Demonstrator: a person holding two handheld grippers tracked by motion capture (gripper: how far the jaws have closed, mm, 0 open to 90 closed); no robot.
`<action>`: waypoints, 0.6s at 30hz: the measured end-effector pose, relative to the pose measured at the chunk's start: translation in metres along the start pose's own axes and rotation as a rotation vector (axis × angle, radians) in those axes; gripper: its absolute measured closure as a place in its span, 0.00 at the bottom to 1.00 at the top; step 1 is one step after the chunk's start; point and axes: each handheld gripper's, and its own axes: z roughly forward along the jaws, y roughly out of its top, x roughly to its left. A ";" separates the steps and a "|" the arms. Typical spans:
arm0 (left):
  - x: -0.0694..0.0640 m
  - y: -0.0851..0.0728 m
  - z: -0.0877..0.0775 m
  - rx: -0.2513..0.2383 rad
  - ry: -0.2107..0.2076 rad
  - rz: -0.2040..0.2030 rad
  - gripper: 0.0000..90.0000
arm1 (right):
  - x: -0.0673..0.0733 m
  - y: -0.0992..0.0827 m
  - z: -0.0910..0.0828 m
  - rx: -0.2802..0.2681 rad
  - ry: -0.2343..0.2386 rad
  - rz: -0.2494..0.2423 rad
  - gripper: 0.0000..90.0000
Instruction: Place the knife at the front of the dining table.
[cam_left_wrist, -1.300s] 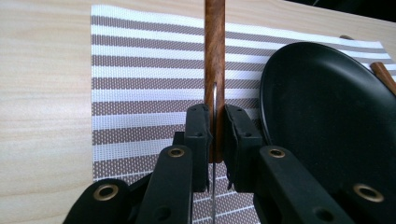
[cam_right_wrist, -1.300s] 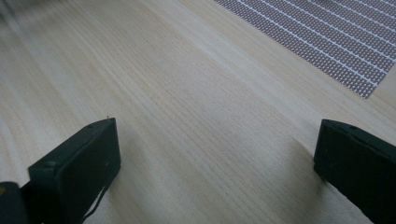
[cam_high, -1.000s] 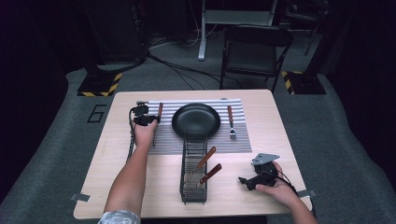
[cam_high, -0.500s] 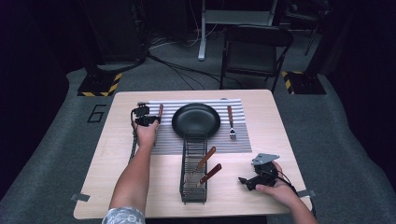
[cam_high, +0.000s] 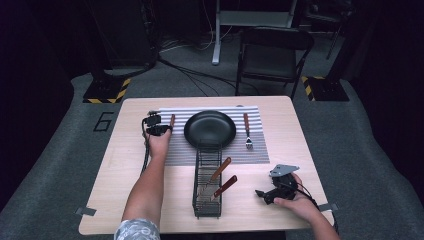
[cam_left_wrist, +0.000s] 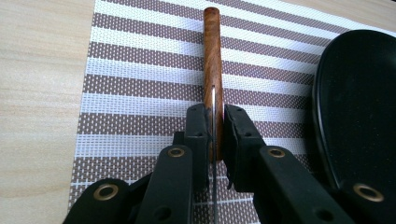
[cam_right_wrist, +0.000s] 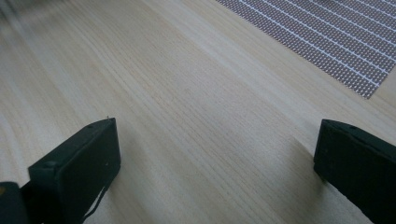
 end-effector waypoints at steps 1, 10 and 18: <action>-0.001 0.000 0.001 -0.002 0.000 -0.009 0.89 | 0.000 0.000 0.000 0.000 0.000 0.000 0.00; 0.000 -0.001 0.003 -0.016 0.006 0.003 0.89 | 0.000 0.000 0.000 0.000 0.001 -0.003 0.00; 0.003 -0.001 0.002 -0.027 0.013 -0.015 0.85 | 0.000 0.000 0.000 0.000 0.002 -0.004 0.00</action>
